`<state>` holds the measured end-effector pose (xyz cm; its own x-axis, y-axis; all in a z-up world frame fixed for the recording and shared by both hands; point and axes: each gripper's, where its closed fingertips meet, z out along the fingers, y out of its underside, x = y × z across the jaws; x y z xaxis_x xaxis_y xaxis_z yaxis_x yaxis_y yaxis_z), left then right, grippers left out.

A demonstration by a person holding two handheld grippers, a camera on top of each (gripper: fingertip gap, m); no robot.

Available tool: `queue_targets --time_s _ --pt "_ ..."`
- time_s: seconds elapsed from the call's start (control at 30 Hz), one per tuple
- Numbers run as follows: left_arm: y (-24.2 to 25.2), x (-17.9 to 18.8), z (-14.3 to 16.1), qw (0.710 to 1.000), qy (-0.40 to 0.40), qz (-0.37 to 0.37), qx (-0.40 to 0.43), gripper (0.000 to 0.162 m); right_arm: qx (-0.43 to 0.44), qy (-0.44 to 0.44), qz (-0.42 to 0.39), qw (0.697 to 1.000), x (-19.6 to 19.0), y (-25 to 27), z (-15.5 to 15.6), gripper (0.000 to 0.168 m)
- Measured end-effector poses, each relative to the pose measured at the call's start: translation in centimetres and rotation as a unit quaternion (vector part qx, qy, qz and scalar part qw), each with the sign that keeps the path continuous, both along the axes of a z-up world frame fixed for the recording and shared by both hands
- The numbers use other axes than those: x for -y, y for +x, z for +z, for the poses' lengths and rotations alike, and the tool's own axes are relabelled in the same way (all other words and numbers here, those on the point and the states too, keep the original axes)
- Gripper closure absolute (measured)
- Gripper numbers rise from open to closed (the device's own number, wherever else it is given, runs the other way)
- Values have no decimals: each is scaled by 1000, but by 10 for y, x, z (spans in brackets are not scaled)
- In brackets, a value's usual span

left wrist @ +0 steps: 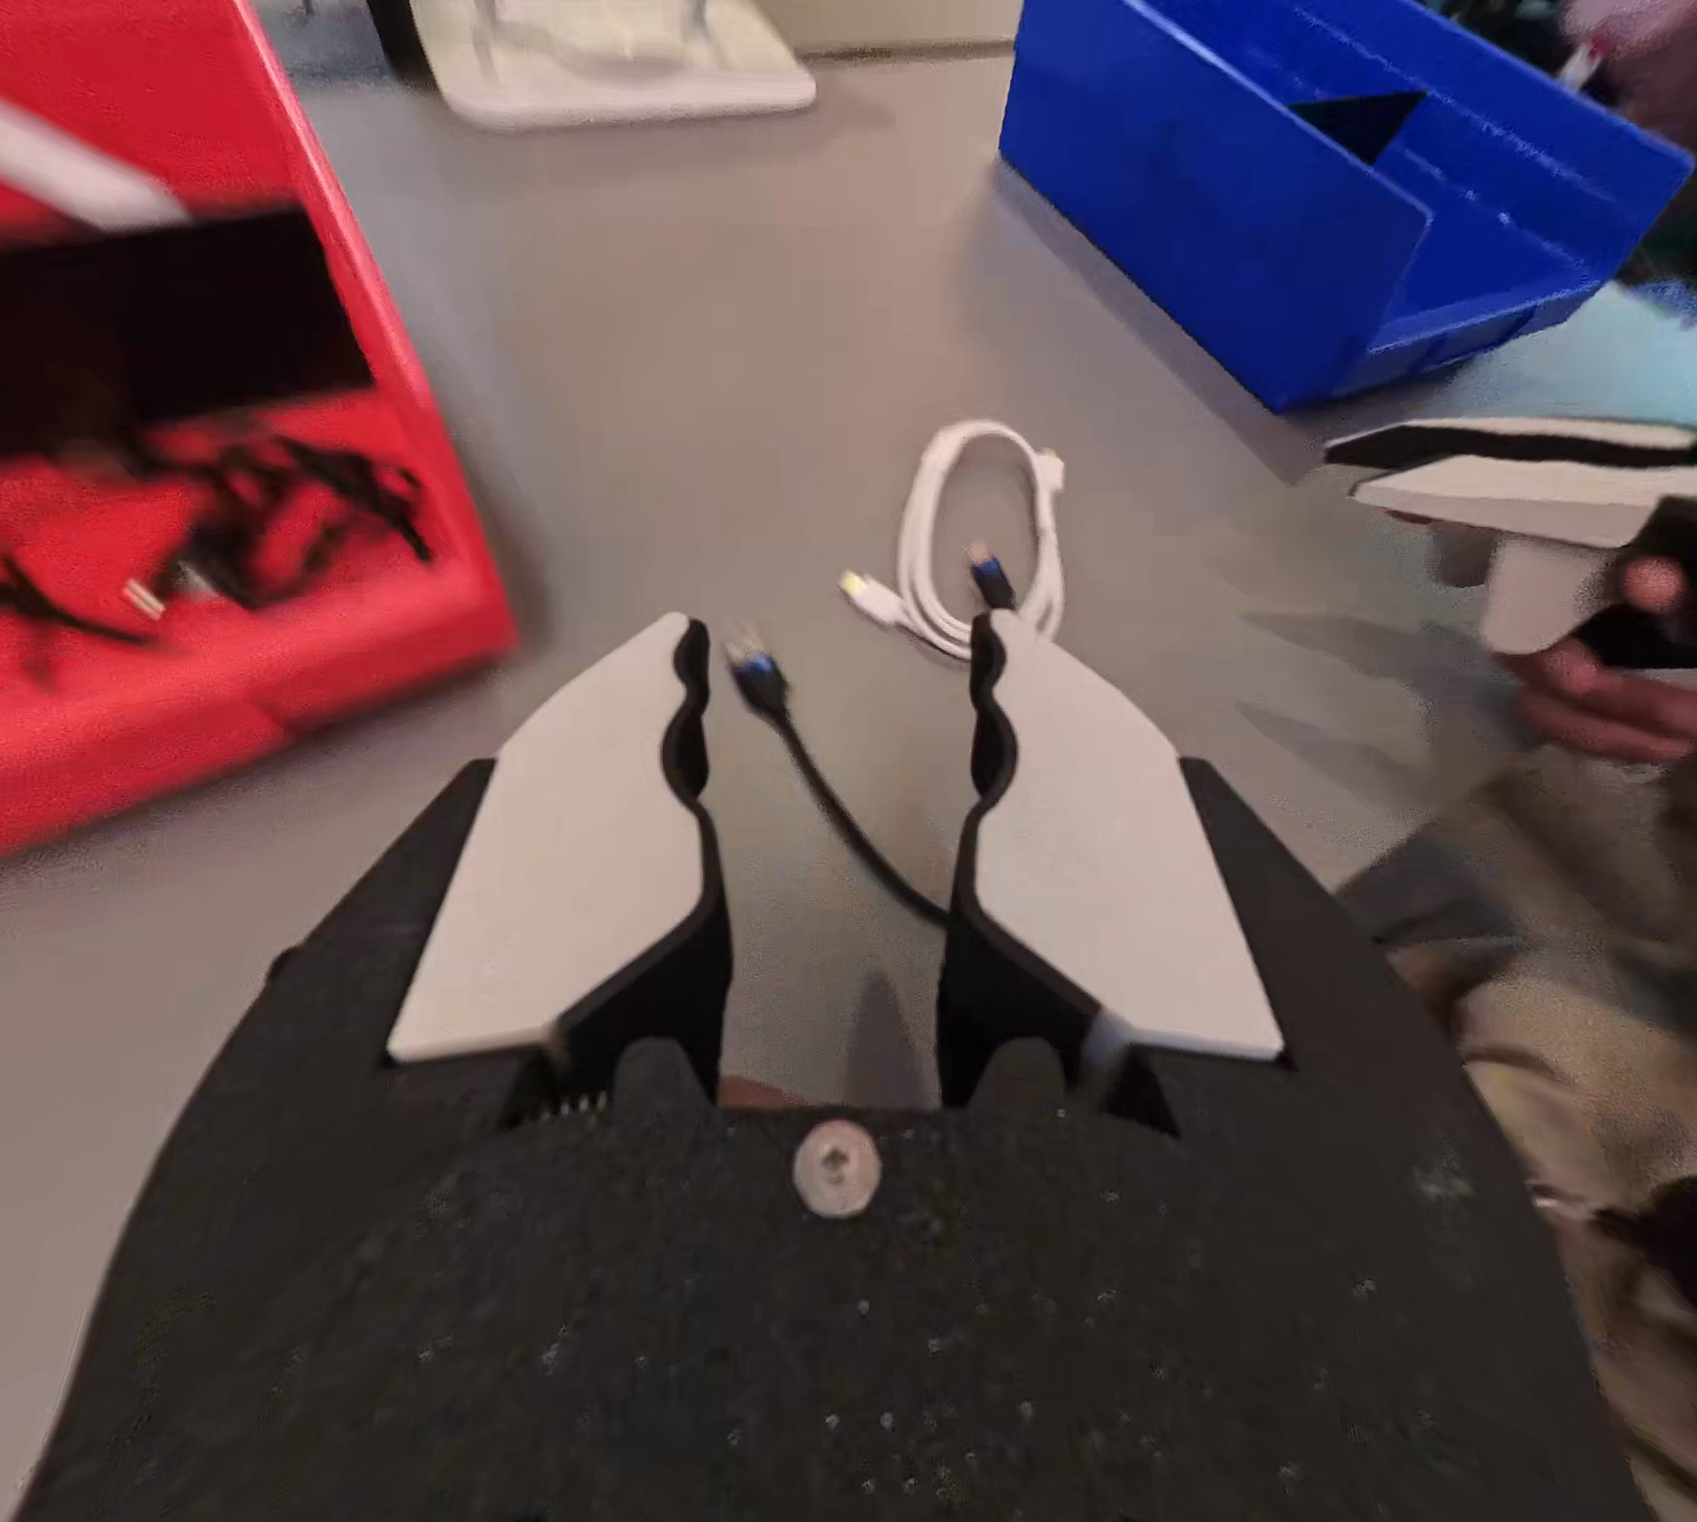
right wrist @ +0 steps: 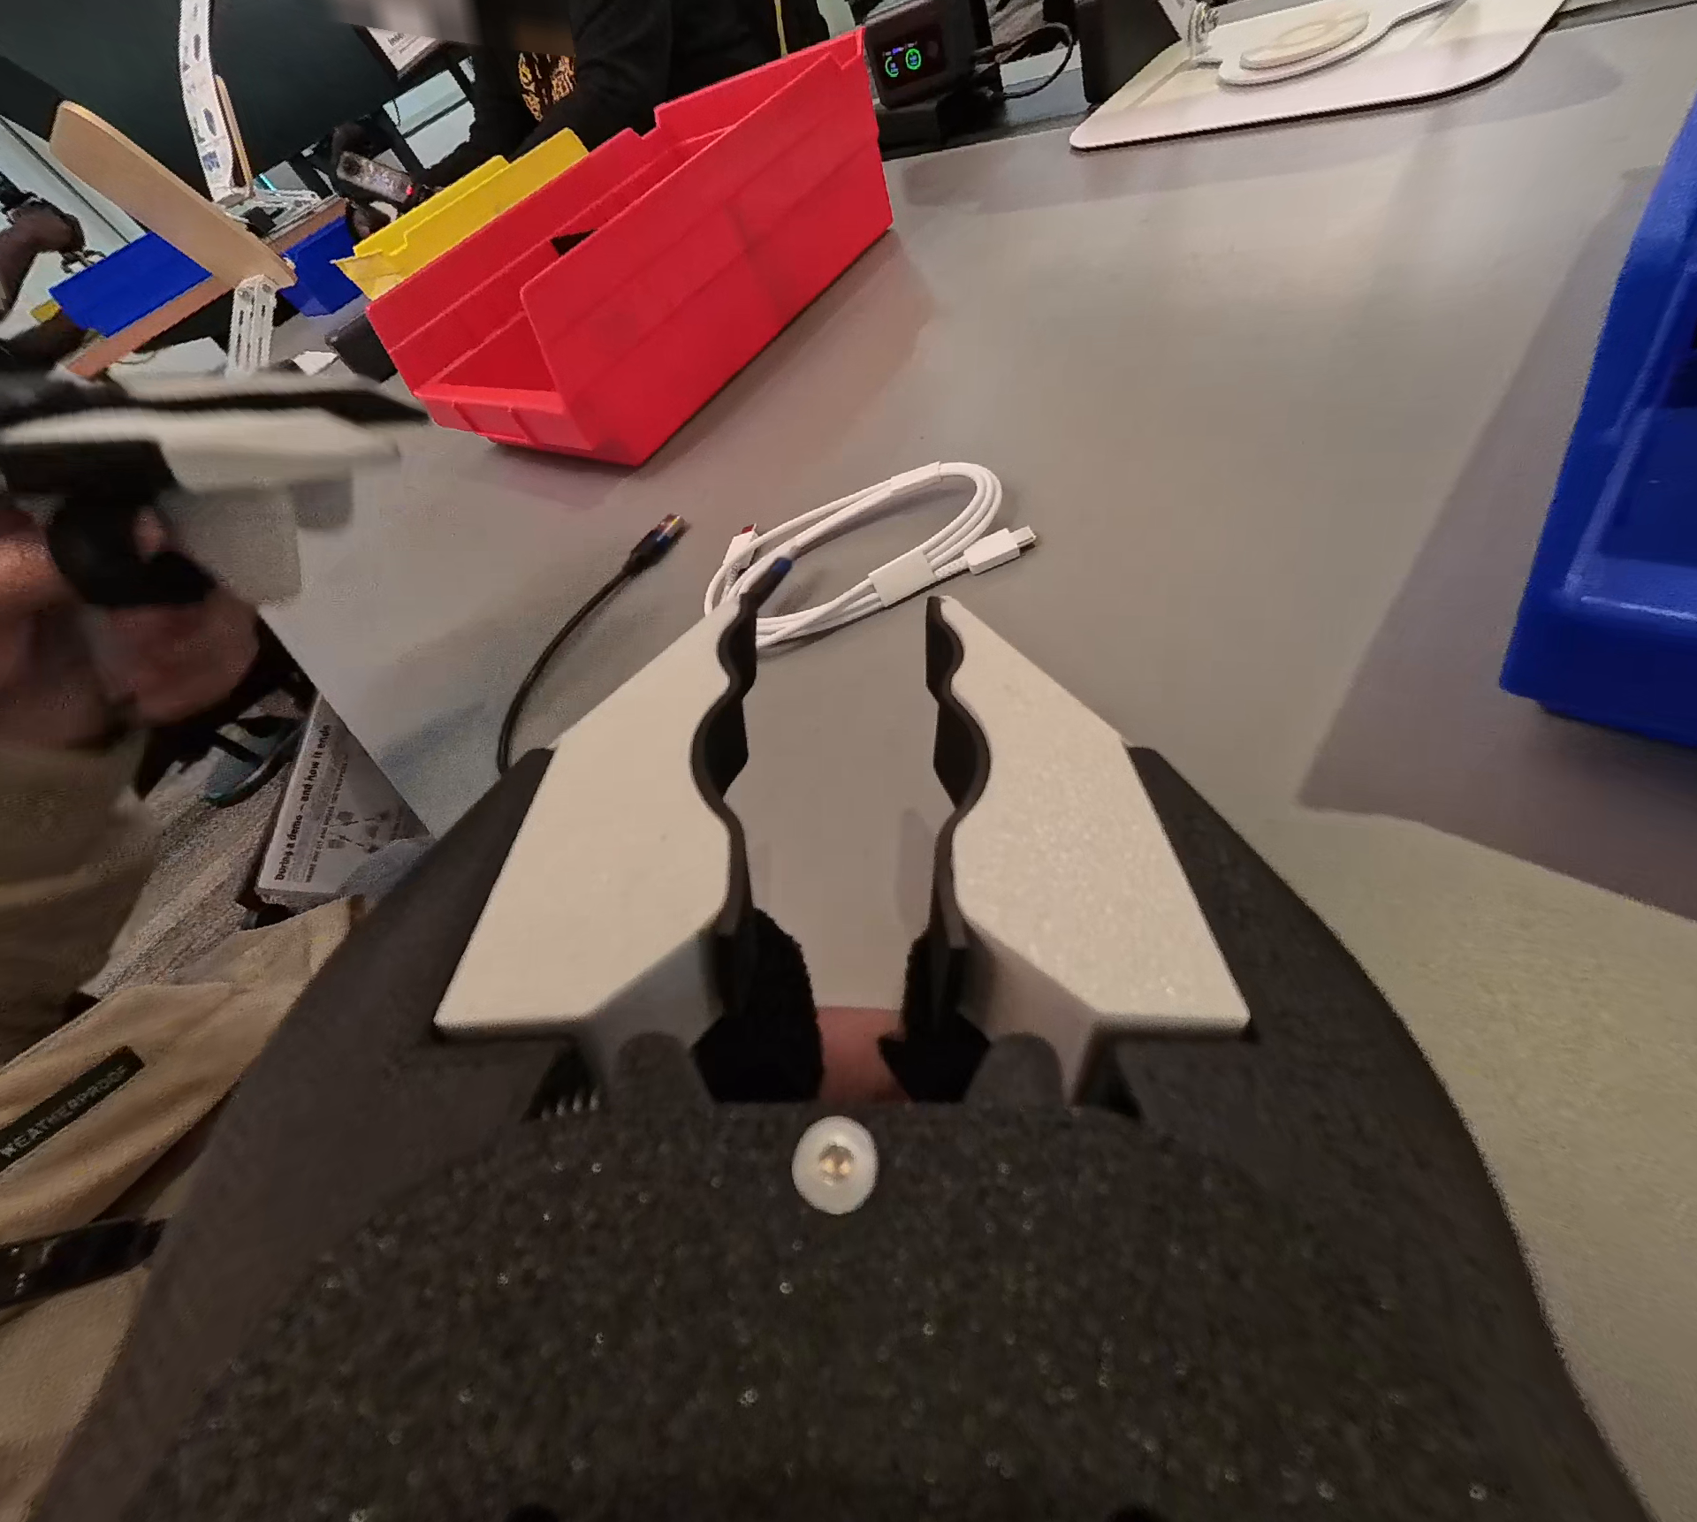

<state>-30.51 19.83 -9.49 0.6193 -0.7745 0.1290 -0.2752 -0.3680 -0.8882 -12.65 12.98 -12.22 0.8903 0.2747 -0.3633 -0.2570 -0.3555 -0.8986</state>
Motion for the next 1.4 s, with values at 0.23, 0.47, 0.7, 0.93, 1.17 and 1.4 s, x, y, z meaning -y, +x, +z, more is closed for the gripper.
queue_targets --time_s 0.23,0.47,0.7,0.93,1.17,1.4 --pt "-23 -110 74 998 -61 -17 29 109 -3 -3 5 1000 -2 -2 -1 133" --pt "-25 -284 21 966 -239 92 -38 120 1 -7 5 1000 -2 -2 -3 133" --pt "-12 -356 -48 903 -386 186 -33 109 -4 -7 -6 1000 -1 5 -3 133" --pt "-15 -367 -53 883 -410 223 54 138 -11 -11 1 1000 -1 4 -4 133" --pt "-9 -337 45 942 -278 106 154 139 -5 1 -2 1000 -1 3 0 133" --pt "8 -219 170 957 -146 -55 245 139 42 91 29 995 -5 -17 45 130"
